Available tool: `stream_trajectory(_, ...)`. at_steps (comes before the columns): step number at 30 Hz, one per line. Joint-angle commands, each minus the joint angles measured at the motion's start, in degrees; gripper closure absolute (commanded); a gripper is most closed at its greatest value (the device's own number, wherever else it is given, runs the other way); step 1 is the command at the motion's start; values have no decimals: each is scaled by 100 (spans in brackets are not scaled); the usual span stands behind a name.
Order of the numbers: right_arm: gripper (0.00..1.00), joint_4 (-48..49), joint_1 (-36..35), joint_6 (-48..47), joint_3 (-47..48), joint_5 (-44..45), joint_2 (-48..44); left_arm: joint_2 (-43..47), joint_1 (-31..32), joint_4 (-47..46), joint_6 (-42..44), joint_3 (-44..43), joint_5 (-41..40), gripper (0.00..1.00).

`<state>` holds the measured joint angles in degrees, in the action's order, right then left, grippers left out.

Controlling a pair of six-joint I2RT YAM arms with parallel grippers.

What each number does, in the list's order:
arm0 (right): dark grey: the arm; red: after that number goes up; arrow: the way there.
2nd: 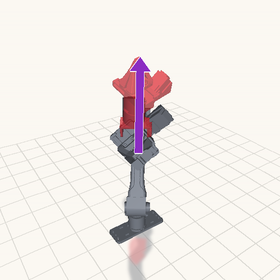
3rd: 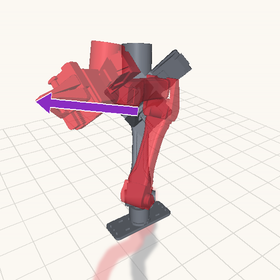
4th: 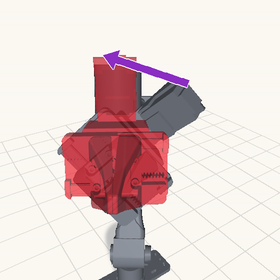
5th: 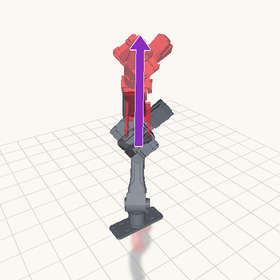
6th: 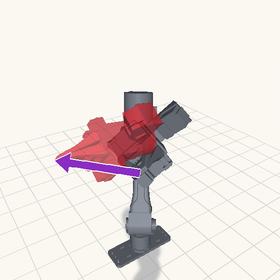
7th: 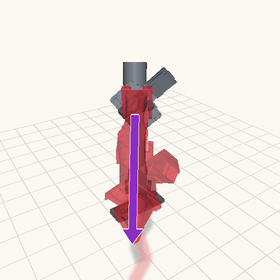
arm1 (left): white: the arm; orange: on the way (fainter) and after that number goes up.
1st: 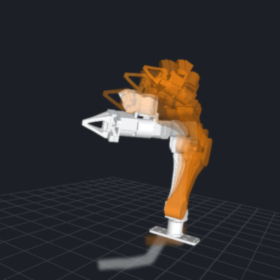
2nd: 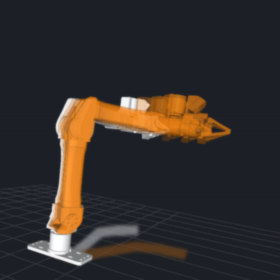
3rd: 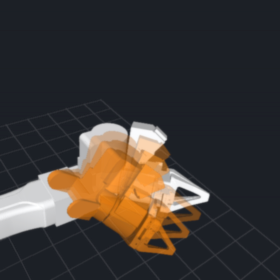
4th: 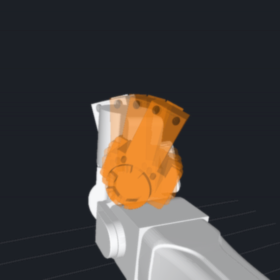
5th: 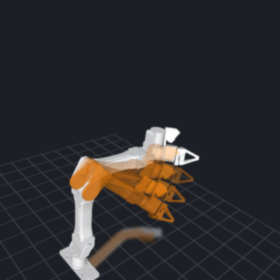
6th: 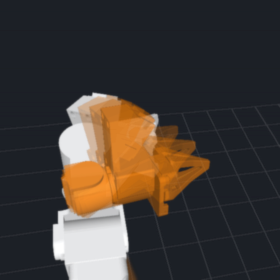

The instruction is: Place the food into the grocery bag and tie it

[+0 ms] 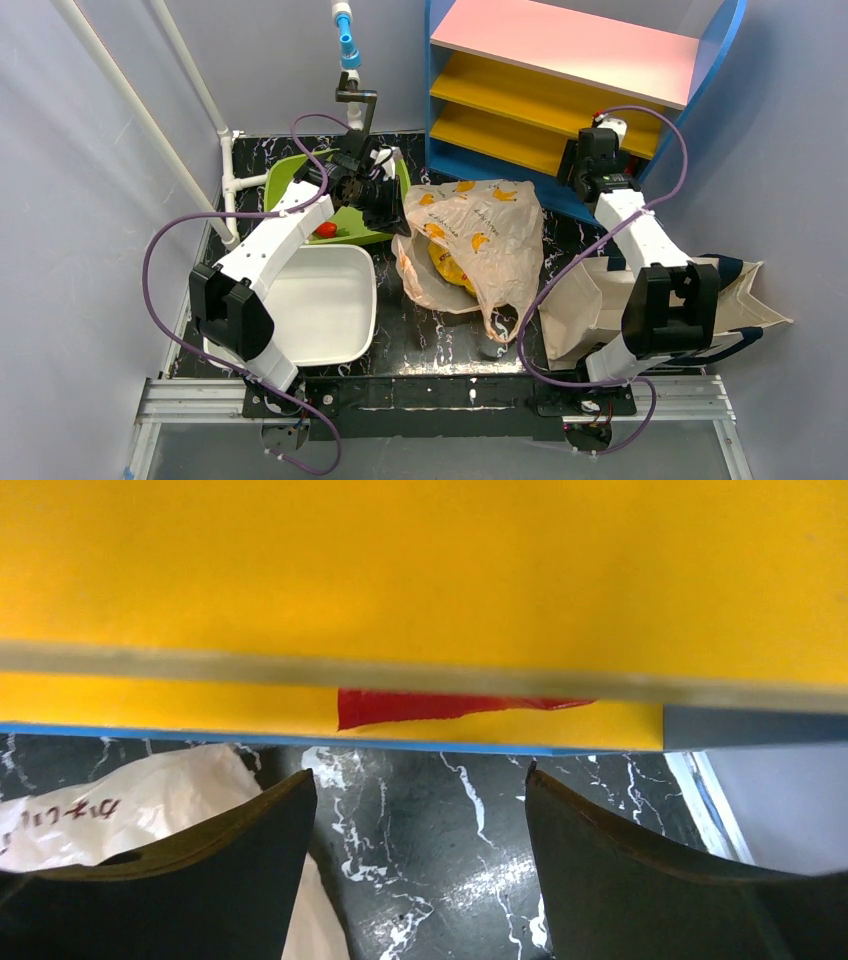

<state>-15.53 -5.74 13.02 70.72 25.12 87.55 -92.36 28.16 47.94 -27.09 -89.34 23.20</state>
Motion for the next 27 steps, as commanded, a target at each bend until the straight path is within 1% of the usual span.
stream_trajectory(1,16,423,9,-236,328,548,217,301,-39,1,11,21,10,100)
stream_trajectory(8,14,1042,13,-532,321,813,479,523,-37,-61,-60,290,-46,100)
stream_trajectory(15,12,1499,11,-670,106,796,267,701,-36,-262,-245,614,-35,100)
stream_trajectory(18,12,1891,-2,-699,-139,698,124,742,-37,-349,-276,724,-31,100)
stream_trajectory(23,12,2869,-32,-697,-718,517,-182,750,-33,-418,-305,795,21,100)
stream_trajectory(27,12,3263,-33,-861,-765,634,-69,752,-36,-431,-288,808,53,100)
